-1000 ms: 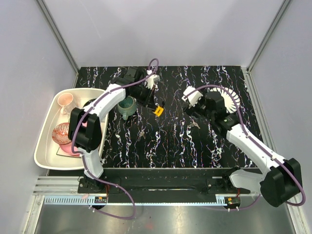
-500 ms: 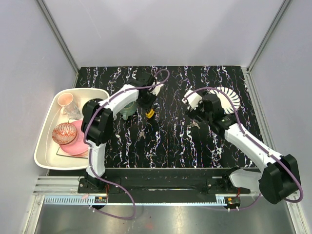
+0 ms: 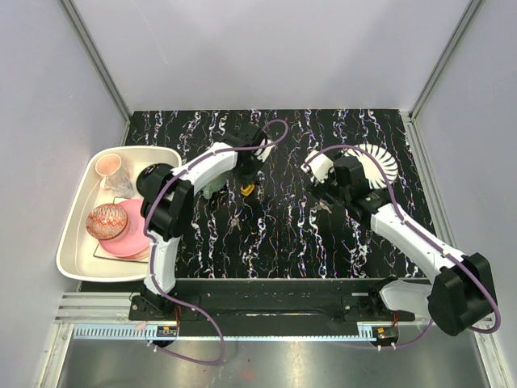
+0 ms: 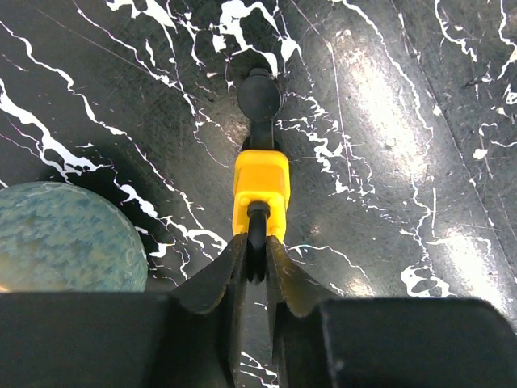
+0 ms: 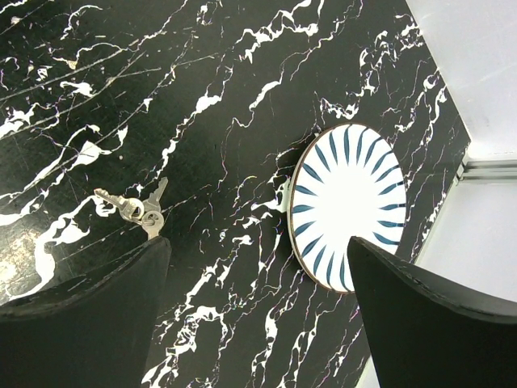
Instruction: Unlock with the key
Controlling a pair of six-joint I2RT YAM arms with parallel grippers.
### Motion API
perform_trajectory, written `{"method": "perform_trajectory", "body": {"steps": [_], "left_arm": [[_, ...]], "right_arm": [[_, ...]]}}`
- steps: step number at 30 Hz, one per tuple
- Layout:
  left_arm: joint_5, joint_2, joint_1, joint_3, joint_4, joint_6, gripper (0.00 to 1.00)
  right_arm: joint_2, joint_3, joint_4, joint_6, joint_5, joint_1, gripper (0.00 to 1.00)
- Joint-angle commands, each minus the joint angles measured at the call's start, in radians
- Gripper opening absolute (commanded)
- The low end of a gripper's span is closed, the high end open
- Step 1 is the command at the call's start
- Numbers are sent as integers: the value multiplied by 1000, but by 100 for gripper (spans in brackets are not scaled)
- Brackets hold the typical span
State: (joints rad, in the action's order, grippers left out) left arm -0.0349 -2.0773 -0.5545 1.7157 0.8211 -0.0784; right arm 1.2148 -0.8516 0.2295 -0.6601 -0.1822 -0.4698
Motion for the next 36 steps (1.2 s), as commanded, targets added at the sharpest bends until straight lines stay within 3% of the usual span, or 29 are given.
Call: {"method": "perform_trajectory", "body": {"steps": [1,11,14,20,28,32,36], "left_arm": [[-48,6,-15,47,-17,2,21],[-48,14,-18,50,-5,-9,48],[-39,43,-19,56,-5,-12,68],[10,126,-18,51,-5,-23,86],[151,276,33,-33,-43,-43,91],[216,327,56,-79,-43,-61,91],[253,381,65,-140,-43,-78,92]], "right_arm": [[5,-18,-15,14,1,3,96],[3,-10,-10,8,26,3,96],[20,-1,-1,-6,50,3,96],[114,12,5,-33,62,5,94],[232,-47,83,-6,124,22,82],[268,-56,94,-41,161,33,68],[287,-105,149,-94,222,62,69]]}}
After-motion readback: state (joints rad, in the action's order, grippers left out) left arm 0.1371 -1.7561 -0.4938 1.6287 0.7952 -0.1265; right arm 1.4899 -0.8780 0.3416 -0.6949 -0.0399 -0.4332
